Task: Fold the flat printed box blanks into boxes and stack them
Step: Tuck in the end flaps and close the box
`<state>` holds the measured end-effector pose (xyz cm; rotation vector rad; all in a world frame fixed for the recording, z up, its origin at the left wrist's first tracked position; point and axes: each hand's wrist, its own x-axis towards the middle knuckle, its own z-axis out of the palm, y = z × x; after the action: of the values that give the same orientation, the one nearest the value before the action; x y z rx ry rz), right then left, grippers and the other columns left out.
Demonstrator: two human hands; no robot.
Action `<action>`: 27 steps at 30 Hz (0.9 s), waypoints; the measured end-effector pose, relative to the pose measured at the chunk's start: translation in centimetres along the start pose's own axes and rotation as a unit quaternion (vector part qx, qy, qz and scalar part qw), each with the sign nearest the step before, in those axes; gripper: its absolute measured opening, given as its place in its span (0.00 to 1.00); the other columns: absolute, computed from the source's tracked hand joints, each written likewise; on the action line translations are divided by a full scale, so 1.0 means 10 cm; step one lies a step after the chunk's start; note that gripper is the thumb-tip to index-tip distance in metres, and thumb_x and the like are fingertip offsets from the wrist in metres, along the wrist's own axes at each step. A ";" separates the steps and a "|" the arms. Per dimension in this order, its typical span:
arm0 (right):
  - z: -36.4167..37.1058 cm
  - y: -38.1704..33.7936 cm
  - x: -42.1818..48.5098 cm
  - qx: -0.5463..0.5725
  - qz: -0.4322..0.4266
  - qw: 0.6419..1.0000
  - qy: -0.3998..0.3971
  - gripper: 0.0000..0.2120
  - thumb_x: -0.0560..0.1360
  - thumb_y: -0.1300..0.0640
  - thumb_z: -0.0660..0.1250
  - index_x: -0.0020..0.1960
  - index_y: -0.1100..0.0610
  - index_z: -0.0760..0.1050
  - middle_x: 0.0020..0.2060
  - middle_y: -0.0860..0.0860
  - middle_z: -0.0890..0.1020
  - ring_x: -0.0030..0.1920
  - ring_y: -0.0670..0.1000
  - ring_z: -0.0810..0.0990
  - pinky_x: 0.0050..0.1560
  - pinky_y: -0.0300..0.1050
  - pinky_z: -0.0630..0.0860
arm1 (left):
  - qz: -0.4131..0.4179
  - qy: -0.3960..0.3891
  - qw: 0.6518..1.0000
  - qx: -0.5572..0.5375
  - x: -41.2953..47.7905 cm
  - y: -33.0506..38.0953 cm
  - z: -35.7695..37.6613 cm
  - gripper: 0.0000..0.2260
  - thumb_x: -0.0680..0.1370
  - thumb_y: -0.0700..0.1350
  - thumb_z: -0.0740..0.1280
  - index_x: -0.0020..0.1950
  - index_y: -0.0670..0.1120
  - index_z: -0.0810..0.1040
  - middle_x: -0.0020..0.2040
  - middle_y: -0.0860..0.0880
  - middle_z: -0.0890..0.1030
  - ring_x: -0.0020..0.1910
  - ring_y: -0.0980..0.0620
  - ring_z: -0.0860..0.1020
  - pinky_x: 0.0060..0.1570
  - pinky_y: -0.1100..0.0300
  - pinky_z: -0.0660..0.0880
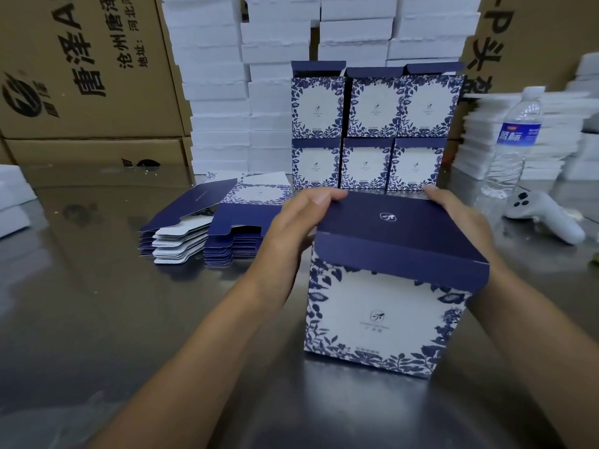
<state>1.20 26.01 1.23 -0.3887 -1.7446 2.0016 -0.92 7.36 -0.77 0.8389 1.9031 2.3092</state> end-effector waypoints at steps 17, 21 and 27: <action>0.00 -0.03 0.03 0.050 -0.256 0.965 -0.019 0.06 0.72 0.51 0.64 0.43 0.48 0.80 0.44 0.44 0.82 0.50 0.45 0.78 0.54 0.42 0.72 | 0.106 0.110 0.978 0.141 -0.03 -0.04 0.12 0.07 0.68 0.47 0.72 0.42 0.47 0.78 0.61 0.52 0.76 0.59 0.63 0.73 0.50 0.78 0.66; 0.07 0.04 -0.13 -0.093 -0.393 0.910 -0.092 0.07 0.72 0.49 0.62 0.41 0.48 0.79 0.37 0.41 0.82 0.43 0.40 0.78 0.47 0.34 0.71 | 0.202 0.152 0.933 0.258 0.00 -0.09 0.05 0.04 0.72 0.43 0.73 0.41 0.46 0.78 0.52 0.52 0.80 0.55 0.57 0.76 0.54 0.70 0.68; 0.18 0.30 -0.15 -0.229 -0.476 0.847 -0.066 0.08 0.71 0.56 0.70 0.46 0.59 0.81 0.42 0.50 0.78 0.48 0.52 0.78 0.52 0.46 0.73 | 0.259 0.152 0.894 0.332 0.05 -0.17 0.02 0.07 0.74 0.43 0.68 0.49 0.43 0.83 0.49 0.49 0.81 0.53 0.53 0.78 0.57 0.62 0.72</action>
<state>1.15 23.38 -1.53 0.4357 -1.9280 0.9119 -1.81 8.13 -2.08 1.2159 3.0205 2.1053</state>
